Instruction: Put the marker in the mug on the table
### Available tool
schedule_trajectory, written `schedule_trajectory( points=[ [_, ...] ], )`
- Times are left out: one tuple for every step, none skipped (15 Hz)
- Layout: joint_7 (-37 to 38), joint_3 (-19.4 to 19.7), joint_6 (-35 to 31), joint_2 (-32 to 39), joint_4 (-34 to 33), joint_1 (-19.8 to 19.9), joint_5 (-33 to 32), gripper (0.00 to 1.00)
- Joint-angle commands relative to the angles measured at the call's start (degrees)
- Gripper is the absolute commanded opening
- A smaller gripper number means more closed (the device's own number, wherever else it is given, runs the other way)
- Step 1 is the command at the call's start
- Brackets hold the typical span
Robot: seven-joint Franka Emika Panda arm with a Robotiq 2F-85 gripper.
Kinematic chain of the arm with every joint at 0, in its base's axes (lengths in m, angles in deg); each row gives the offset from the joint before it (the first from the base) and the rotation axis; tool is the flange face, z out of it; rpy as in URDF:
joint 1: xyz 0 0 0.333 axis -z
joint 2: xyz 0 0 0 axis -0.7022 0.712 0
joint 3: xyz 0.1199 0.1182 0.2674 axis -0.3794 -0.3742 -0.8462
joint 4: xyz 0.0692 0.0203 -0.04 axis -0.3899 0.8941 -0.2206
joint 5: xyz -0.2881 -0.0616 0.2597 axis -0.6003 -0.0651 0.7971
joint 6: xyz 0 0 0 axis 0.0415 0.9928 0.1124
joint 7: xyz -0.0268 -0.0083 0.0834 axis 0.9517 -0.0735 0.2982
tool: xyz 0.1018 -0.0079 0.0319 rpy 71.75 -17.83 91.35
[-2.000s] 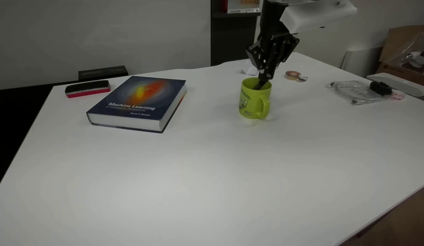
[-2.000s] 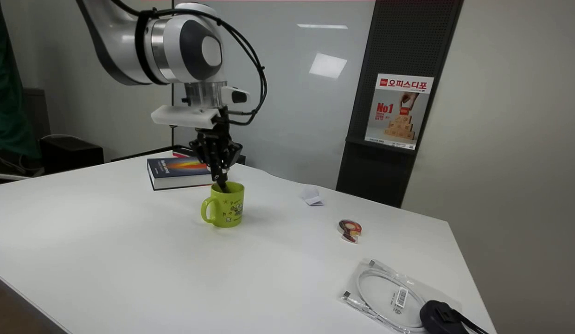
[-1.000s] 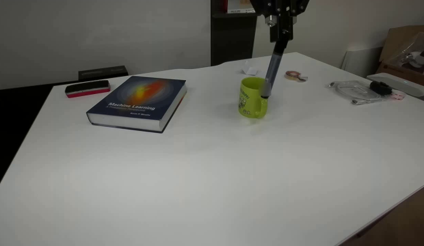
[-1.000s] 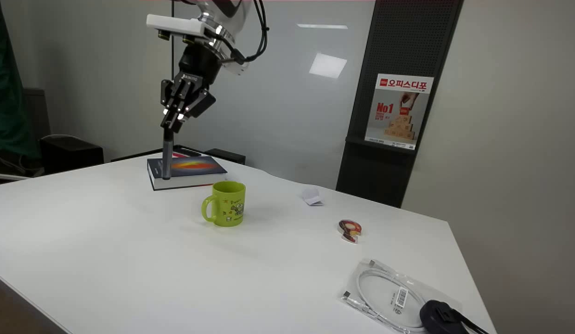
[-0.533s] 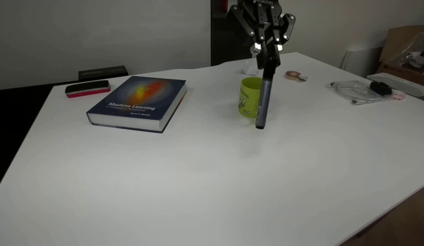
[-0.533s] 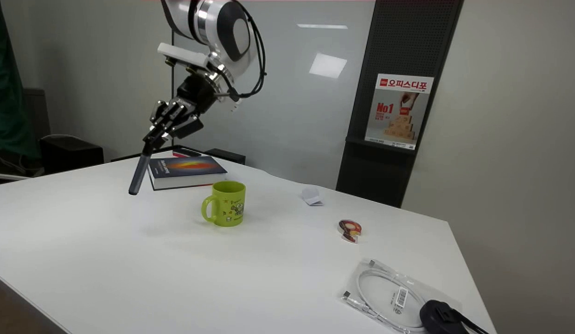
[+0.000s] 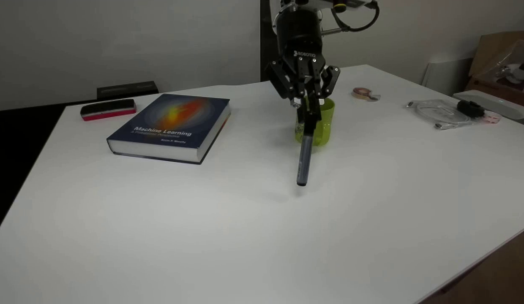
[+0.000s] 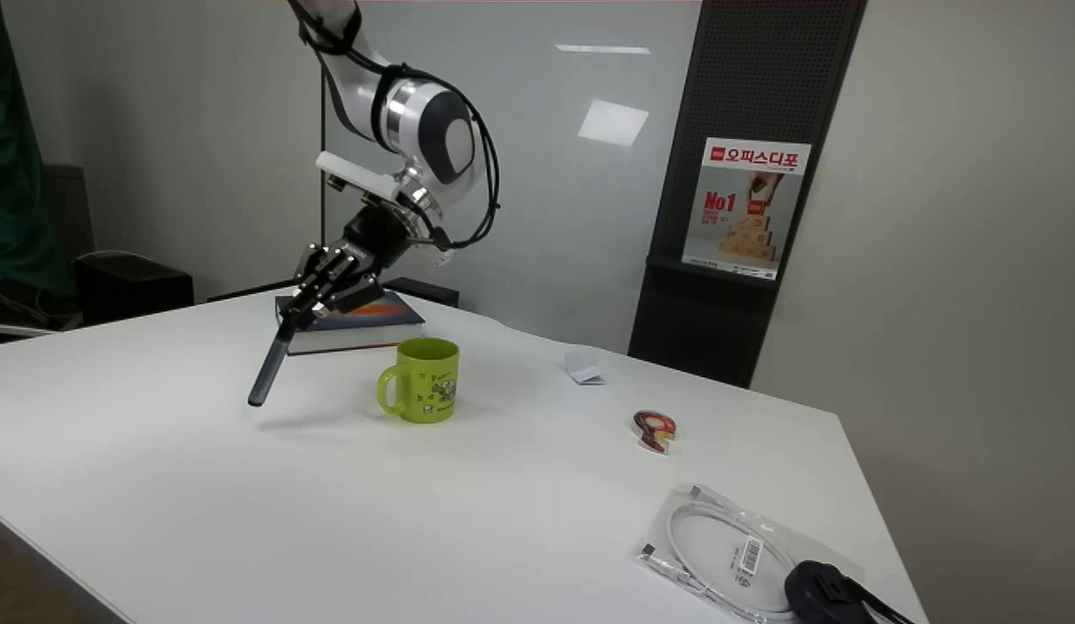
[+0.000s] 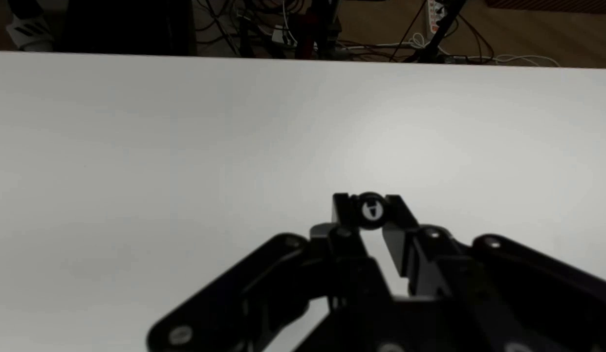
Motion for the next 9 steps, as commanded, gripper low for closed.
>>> schedule_trajectory(
  points=[
    [2.2, -0.4, 1.7, 4.1, -5.9, 1.3, 1.4, 0.05],
    [2.4, -0.4, 1.6, 4.7, -6.5, 1.6, 1.6, 0.05],
    [2.7, -0.3, 1.3, 5.1, -6.8, 2.0, 2.0, 0.05],
    [3.1, -0.2, 1.2, 5.6, -7.2, 2.4, 2.5, 0.05],
    [3.4, -0.1, 1.2, 6.0, -7.6, 2.7, 2.7, 0.05],
    [3.6, 0.0, 1.0, 6.3, -7.8, 3.1, 3.0, 0.05],
    [3.8, 0.1, 0.9, 6.7, -8.0, 3.5, 3.3, 0.05],
    [4.1, 0.2, 0.8, 7.0, -8.2, 3.8, 3.4, 0.05],
    [4.3, 0.3, 0.5, 7.2, -8.3, 4.1, 3.4, 0.05]
  ],
)
